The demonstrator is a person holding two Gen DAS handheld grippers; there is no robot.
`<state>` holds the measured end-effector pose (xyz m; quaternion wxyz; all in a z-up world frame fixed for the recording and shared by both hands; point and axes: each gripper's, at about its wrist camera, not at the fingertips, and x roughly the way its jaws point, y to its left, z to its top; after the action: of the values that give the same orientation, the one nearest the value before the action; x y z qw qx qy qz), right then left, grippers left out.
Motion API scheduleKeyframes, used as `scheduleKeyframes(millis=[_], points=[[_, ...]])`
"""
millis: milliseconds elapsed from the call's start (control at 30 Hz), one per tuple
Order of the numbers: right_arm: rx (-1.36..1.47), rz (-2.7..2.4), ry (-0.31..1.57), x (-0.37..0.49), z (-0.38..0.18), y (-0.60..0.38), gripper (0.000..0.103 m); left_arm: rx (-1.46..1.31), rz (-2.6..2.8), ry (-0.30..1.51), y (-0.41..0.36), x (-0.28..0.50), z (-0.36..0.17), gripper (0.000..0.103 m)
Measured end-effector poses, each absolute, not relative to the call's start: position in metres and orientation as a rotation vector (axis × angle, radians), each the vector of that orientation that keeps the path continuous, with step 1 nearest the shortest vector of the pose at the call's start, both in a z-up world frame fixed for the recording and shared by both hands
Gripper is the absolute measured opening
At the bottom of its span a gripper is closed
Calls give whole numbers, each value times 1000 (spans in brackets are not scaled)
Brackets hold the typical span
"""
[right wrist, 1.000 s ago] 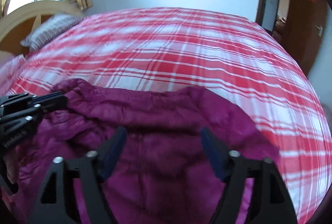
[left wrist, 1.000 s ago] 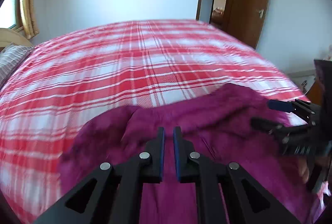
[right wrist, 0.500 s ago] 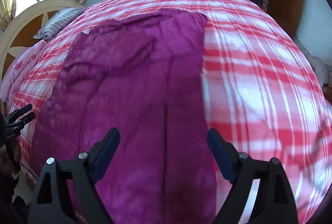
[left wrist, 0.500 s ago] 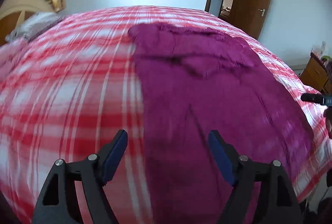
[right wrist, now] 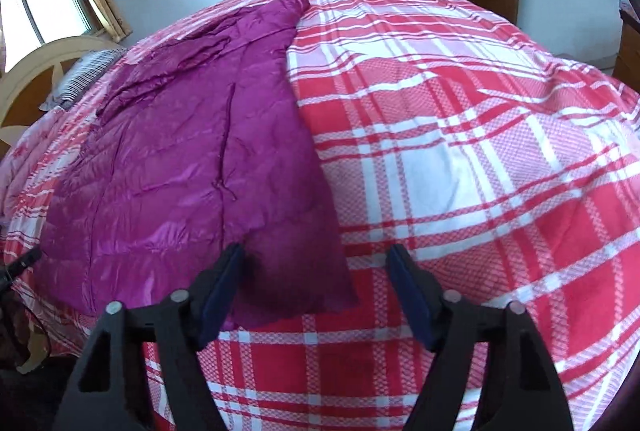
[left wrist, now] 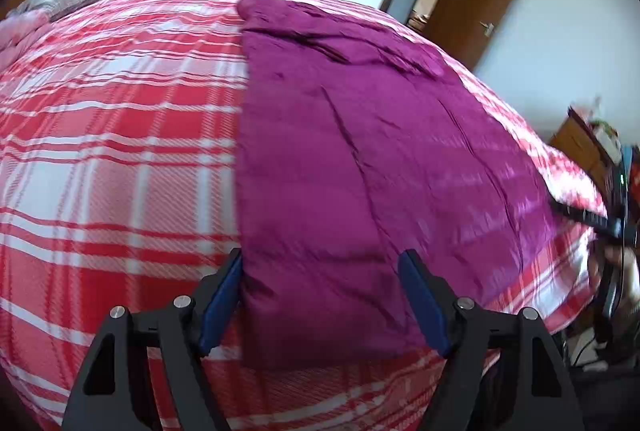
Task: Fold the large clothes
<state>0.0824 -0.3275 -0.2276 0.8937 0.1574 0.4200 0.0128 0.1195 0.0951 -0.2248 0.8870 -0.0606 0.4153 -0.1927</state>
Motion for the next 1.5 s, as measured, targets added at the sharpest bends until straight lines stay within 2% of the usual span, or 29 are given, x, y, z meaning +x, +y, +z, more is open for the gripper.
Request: scheduleKeyframes(millis=[33, 100, 167, 233, 267, 333, 533, 700, 867, 1167, 1333, 1500], points=[[346, 45, 868, 84, -230, -328, 66, -93, -392, 854, 91, 117, -227, 77], [344, 47, 856, 86, -231, -327, 57, -67, -388, 840, 88, 117, -227, 65], [364, 64, 852, 87, -230, -328, 23, -94, -412, 850, 94, 117, -226, 25], [405, 94, 850, 84, -230, -329, 14, -152, -436, 867, 102, 121, -226, 16], [409, 97, 848, 82, -230, -329, 12, -161, -440, 864, 104, 120, -226, 10], [415, 103, 843, 76, -229, -327, 10, -172, -454, 846, 106, 116, -223, 6], [448, 142, 791, 43, -204, -321, 7, -245, -528, 752, 122, 87, -181, 4], [444, 174, 706, 3, -162, -314, 7, -259, -583, 651, 128, 61, -136, 4], [475, 211, 580, -3, -114, -317, 7, -335, -649, 589, 136, 68, -105, 4], [461, 223, 463, 104, -49, -331, 7, -384, -690, 529, 151, 163, -67, 4], [477, 205, 508, 178, -42, -336, 7, -447, -689, 569, 155, 243, -68, 4], [484, 167, 577, 251, -54, -337, 7, -467, -631, 669, 150, 331, -90, 4]])
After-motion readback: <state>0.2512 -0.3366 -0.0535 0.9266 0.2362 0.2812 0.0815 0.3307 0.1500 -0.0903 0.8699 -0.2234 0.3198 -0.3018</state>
